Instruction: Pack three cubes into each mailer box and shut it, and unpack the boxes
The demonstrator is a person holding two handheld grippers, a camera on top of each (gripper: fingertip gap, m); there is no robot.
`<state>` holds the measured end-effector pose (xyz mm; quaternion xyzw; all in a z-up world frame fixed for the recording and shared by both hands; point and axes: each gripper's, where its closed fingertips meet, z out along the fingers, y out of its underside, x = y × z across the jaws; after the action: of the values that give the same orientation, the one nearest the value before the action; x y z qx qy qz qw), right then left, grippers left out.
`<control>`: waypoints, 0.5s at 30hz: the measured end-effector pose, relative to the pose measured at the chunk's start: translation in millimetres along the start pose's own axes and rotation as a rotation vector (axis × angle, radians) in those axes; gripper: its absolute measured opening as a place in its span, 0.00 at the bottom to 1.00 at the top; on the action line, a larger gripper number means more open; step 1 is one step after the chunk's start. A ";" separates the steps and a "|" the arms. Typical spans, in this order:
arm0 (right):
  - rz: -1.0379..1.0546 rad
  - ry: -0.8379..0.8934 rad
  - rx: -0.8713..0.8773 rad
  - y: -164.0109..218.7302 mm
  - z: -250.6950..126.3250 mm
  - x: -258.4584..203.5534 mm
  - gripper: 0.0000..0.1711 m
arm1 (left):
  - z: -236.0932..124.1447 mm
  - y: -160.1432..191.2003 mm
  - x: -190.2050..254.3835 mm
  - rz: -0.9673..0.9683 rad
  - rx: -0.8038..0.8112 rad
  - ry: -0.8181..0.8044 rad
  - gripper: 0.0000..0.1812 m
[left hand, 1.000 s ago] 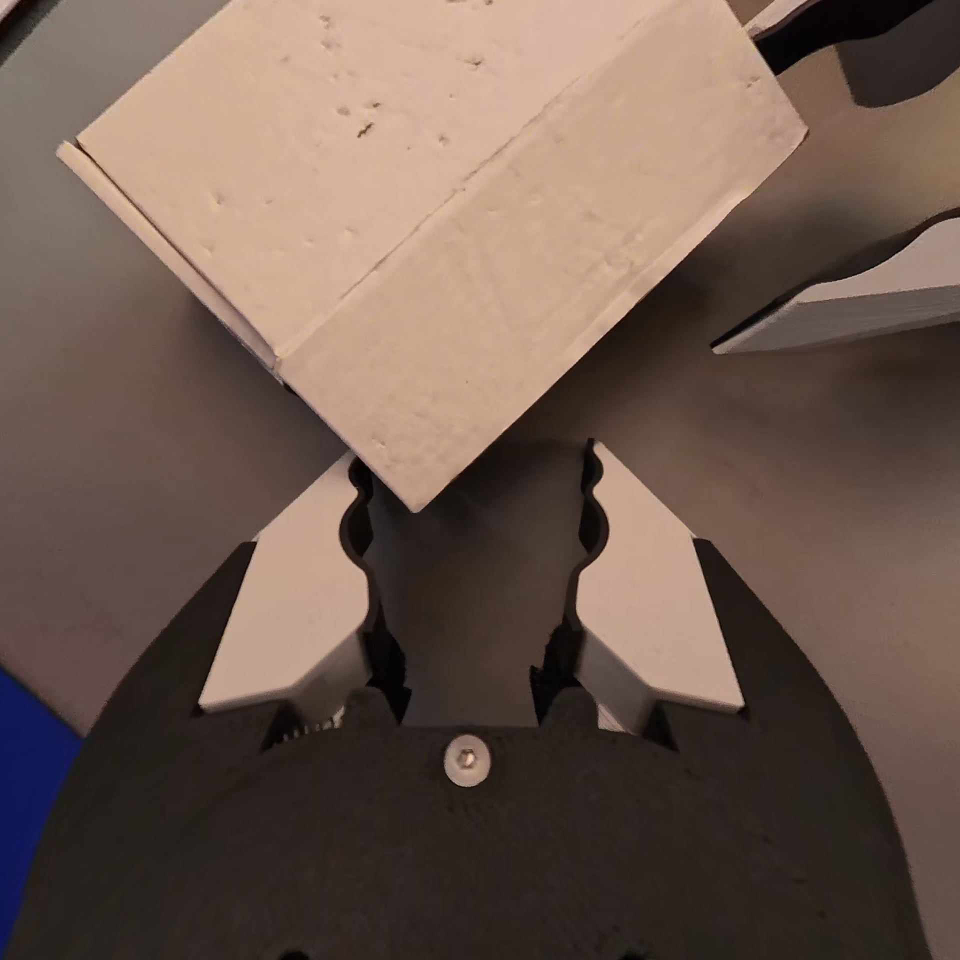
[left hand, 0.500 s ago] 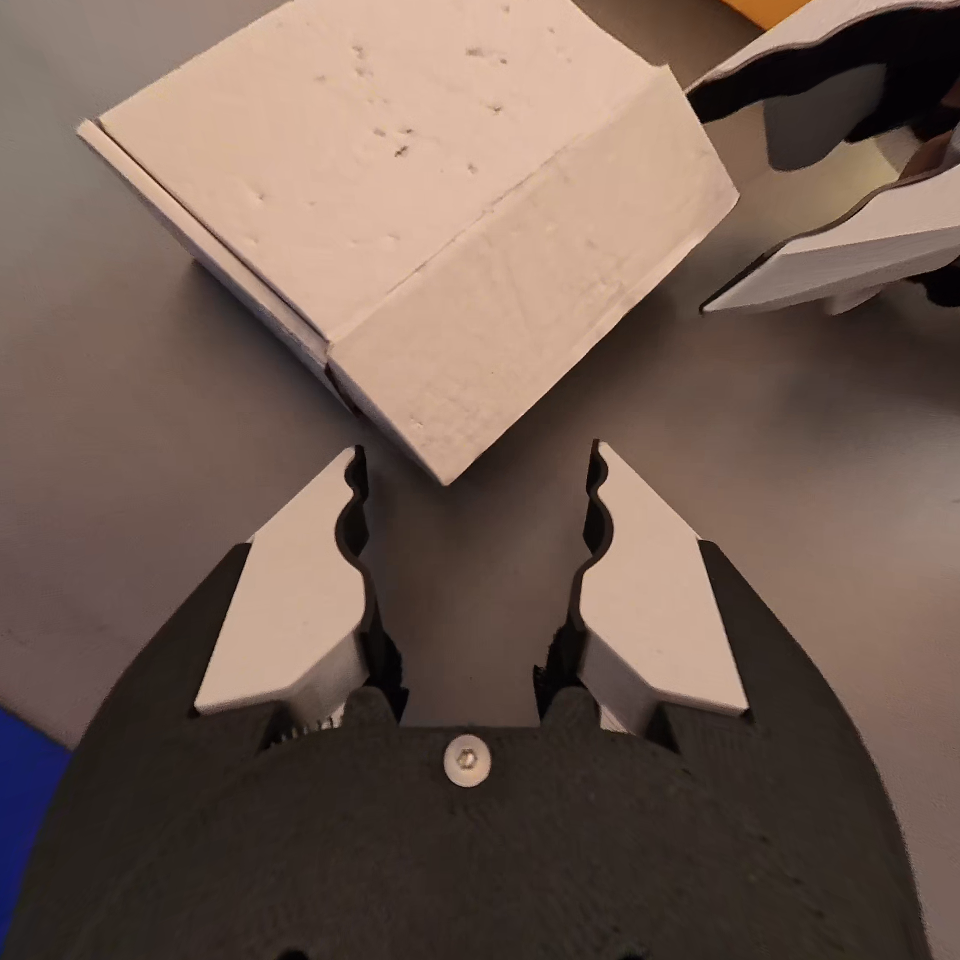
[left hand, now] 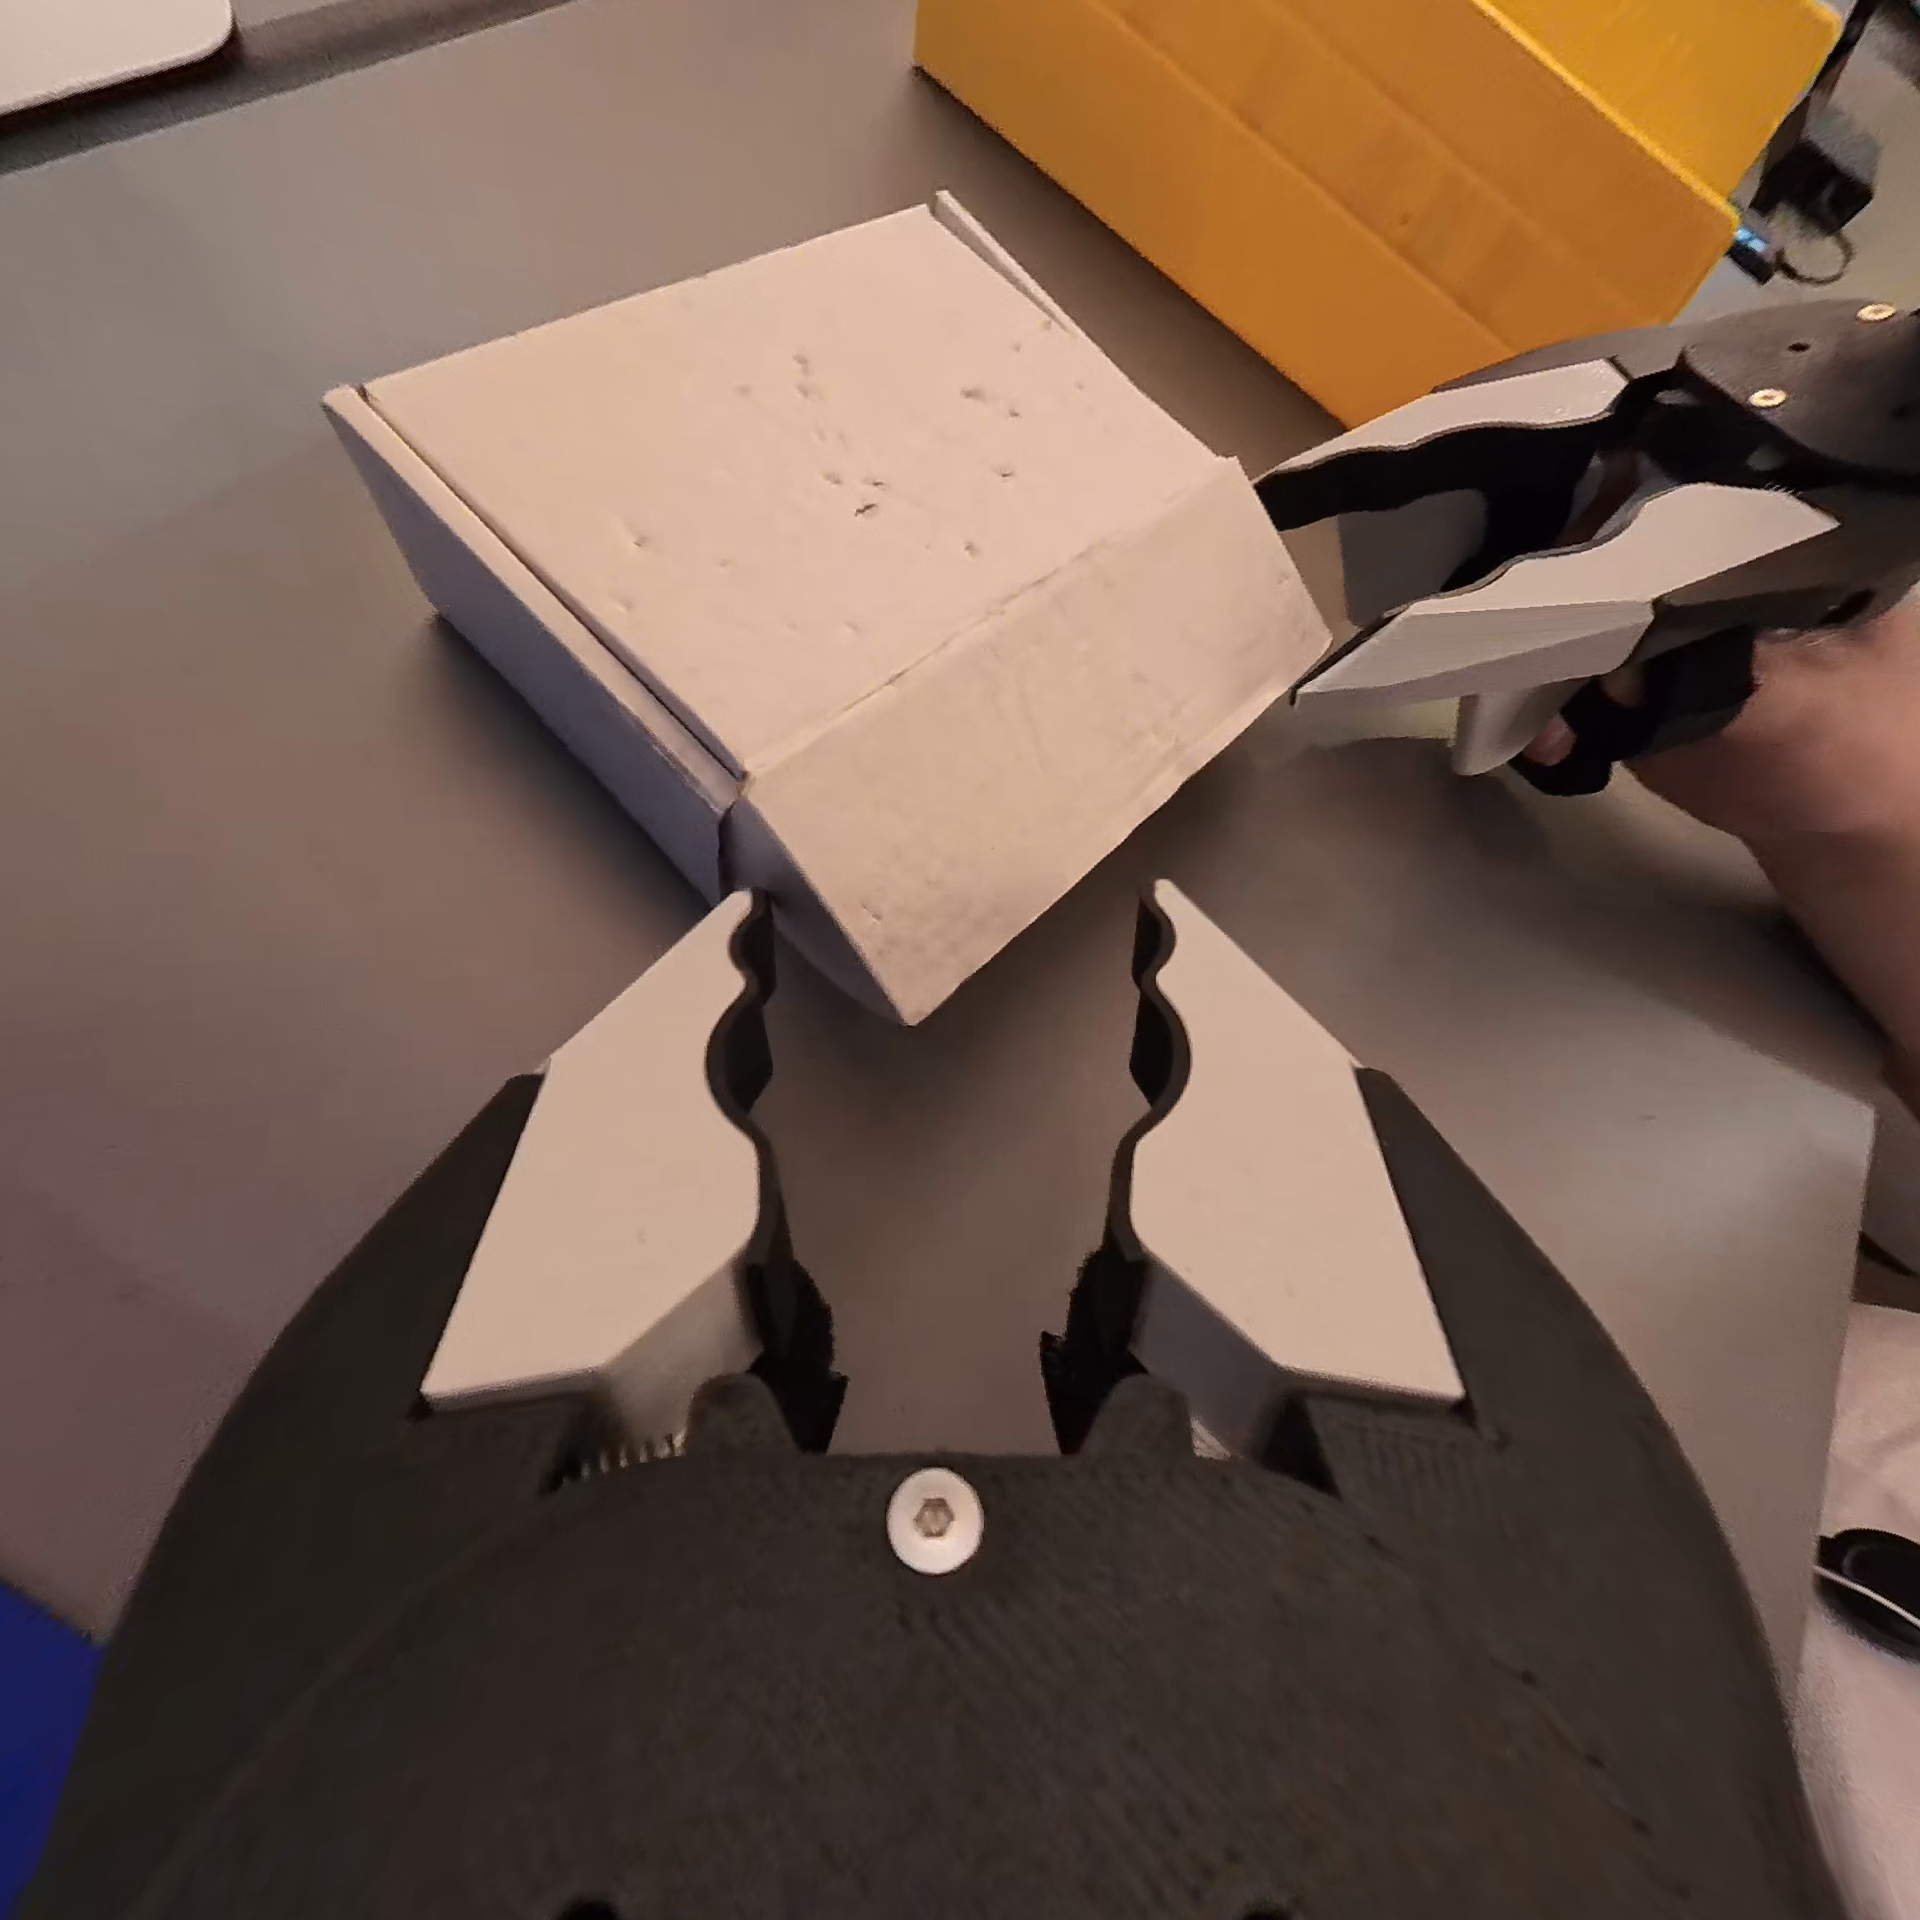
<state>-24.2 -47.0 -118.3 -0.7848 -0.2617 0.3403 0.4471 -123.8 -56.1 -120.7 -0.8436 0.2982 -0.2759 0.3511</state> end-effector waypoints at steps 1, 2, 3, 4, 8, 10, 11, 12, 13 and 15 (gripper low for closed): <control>0.008 -0.003 0.002 -0.4 0.5 0.1 0.37 | 0.2 -0.3 0.7 -0.013 0.003 0.012 0.37; 0.015 0.000 0.004 -0.6 1.0 1.0 0.36 | 0.2 -0.7 0.2 -0.025 0.008 0.017 0.36; 0.018 0.000 0.006 -0.8 1.1 1.6 0.35 | 0.3 -1.6 -1.2 -0.036 0.017 0.016 0.35; 0.021 0.002 0.007 -0.9 1.1 2.5 0.35 | 0.6 -2.2 -2.3 -0.045 0.024 0.017 0.34; 0.022 0.021 -0.001 0.4 1.5 7.3 0.31 | 2.1 -2.0 -7.3 -0.055 0.035 0.002 0.29; 0.016 0.025 -0.001 0.4 1.7 7.9 0.31 | 3.0 -1.3 -8.6 -0.045 0.034 -0.009 0.27; 0.013 0.026 -0.003 0.6 1.8 8.0 0.31 | 3.8 -0.7 -9.5 -0.039 0.031 -0.017 0.27; 0.010 0.027 -0.004 0.7 1.8 8.2 0.31 | 4.8 0.0 -10.0 -0.033 0.029 -0.023 0.27; 0.007 0.031 -0.006 1.0 1.8 8.5 0.31 | 5.6 0.6 -9.9 -0.028 0.027 -0.027 0.28; -0.002 0.038 -0.013 1.8 2.0 9.4 0.31 | 6.2 0.6 -9.3 -0.022 0.027 -0.029 0.28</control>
<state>-19.7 -40.1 -123.4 -0.7936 -0.2561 0.3229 0.4475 -126.1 -47.3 -127.3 -0.8459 0.2800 -0.2714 0.3638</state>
